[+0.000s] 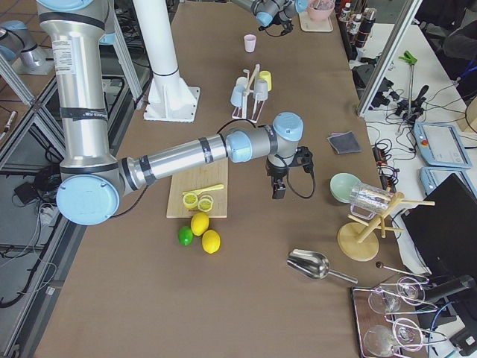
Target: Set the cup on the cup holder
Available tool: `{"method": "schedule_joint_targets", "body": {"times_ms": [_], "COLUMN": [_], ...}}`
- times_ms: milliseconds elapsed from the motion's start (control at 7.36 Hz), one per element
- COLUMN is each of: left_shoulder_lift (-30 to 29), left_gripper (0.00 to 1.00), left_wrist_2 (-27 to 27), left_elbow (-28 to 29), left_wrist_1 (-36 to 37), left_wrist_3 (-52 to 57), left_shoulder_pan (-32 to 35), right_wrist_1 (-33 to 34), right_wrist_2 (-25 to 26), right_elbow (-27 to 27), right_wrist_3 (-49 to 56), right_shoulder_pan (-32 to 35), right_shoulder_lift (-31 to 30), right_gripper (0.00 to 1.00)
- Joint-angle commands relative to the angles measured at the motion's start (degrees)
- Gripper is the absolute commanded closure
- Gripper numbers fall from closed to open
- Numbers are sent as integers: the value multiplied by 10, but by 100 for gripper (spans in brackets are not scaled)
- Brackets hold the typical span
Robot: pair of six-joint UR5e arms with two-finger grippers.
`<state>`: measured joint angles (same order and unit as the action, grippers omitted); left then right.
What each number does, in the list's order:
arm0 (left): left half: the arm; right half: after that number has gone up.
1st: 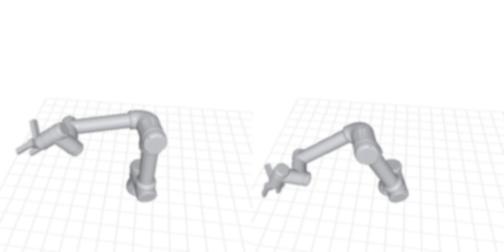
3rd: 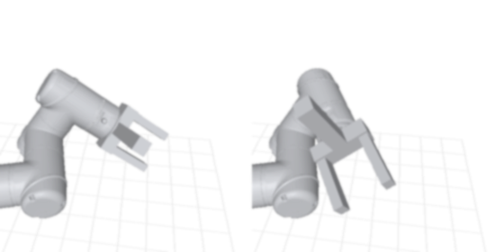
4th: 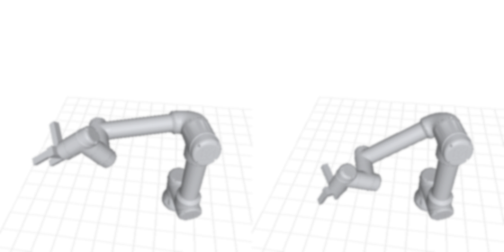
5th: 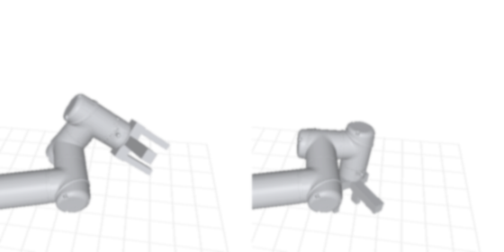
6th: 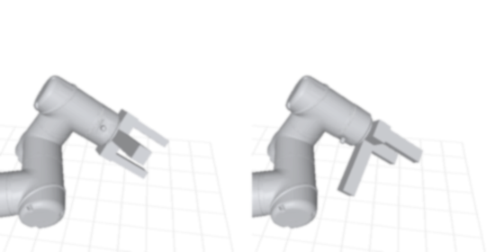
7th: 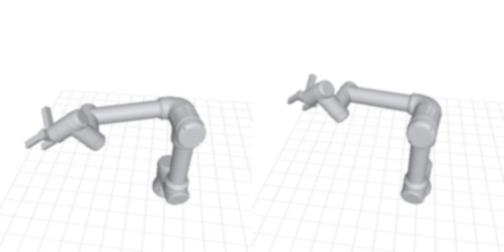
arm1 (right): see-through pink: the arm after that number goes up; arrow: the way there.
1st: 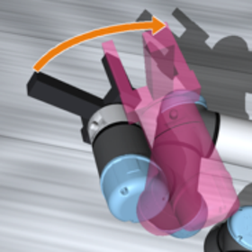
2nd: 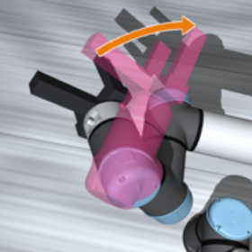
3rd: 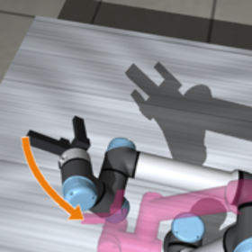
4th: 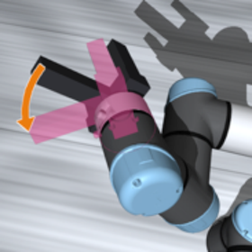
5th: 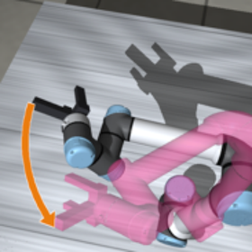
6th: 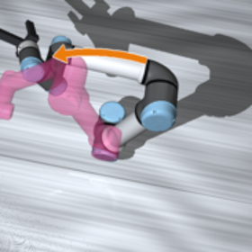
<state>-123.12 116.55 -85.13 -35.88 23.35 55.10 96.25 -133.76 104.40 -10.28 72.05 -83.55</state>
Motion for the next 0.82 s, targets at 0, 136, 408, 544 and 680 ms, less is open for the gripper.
{"method": "schedule_joint_targets", "body": {"times_ms": [0, 136, 408, 544, 680], "left_shoulder_lift": [-1, -4, -7, -5, -5], "left_gripper": [2, 2, 2, 2, 2], "left_wrist_2": [3, 4, -3, -2, 2], "left_elbow": [30, 79, 92, 97, 101], "left_wrist_1": [-28, -66, -73, -72, -70], "left_wrist_3": [-1, -1, 2, 2, 3], "left_shoulder_pan": [-45, -48, -53, -54, -54], "right_wrist_1": [85, 84, 86, 83, 81], "right_wrist_2": [9, 2, 10, 3, 9], "right_elbow": [-60, -74, -89, -111, -119], "right_wrist_3": [8, 10, 22, 24, 27], "right_shoulder_pan": [-22, -23, -28, -45, -79], "right_shoulder_lift": [113, 129, 189, 209, 240], "right_gripper": [0, 0, 0, 0, 0]}}
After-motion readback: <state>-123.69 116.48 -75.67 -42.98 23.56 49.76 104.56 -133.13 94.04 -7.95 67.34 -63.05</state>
